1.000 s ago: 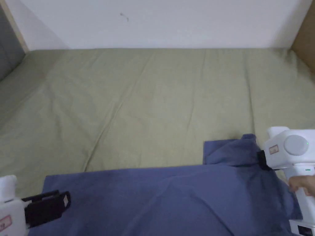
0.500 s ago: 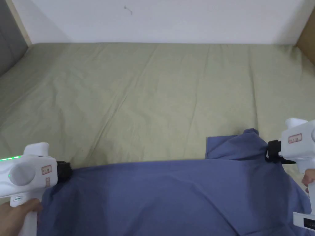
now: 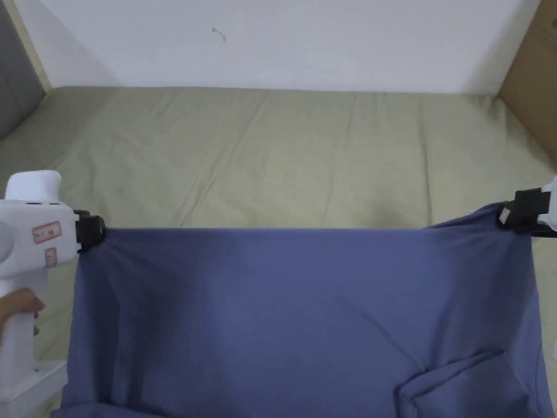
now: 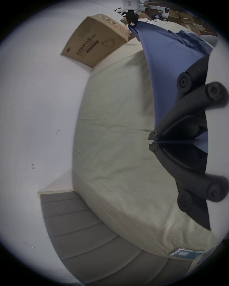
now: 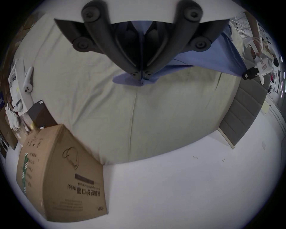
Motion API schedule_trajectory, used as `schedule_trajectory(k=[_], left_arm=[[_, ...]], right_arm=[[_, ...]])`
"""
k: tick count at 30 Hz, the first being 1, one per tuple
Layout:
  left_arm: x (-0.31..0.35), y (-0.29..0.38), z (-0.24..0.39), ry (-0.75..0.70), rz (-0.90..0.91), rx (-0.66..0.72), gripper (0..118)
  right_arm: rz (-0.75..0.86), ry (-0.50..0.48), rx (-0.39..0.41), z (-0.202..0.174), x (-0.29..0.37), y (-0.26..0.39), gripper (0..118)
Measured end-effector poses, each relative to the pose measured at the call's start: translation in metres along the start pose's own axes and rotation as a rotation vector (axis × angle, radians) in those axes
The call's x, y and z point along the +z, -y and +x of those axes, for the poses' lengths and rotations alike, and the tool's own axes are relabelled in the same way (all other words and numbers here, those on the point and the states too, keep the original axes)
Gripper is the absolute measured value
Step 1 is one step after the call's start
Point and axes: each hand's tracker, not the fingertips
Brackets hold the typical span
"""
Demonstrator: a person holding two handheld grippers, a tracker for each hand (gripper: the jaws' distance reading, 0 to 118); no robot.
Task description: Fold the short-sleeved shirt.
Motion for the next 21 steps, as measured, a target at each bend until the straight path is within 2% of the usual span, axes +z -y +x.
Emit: schedule_trajectory(k=[3,5,7,9,13,15,17,18,20,21], left_arm=[[0.041,0.015,-0.002,0.027,0.014,0.005,2],[0.066,0.035,-0.002,0.027,0.002,-0.020,2],[0.087,0.062,-0.005,0.024,-0.031,-0.037,2],[0.101,0.093,-0.009,0.017,-0.113,-0.033,2],[0.106,0.166,-0.023,0.005,-0.264,0.019,2],[0.102,0.197,-0.031,0.018,-0.328,0.078,2],[0.101,0.214,-0.035,0.009,-0.351,0.121,5],[0.103,0.219,-0.037,0.015,-0.338,0.122,23],[0.108,0.219,-0.038,0.002,-0.334,0.138,72],[0.111,0.217,-0.039,-0.027,-0.329,0.138,82]], right_arm=[[0.016,-0.008,0.030,0.008,0.039,0.026,0],[0.010,0.009,0.082,0.012,0.063,0.055,0],[-0.022,0.009,0.089,0.019,0.078,0.086,0],[-0.094,0.016,0.072,0.028,0.086,0.127,0],[-0.267,0.043,-0.011,0.041,0.079,0.211,0],[-0.338,0.107,-0.045,0.048,0.067,0.252,0],[-0.379,0.087,-0.079,0.053,0.062,0.278,0],[-0.373,0.098,-0.094,0.054,0.063,0.285,7],[-0.286,0.046,-0.119,0.049,0.077,0.286,53],[-0.261,0.068,-0.109,0.044,0.085,0.281,63]])
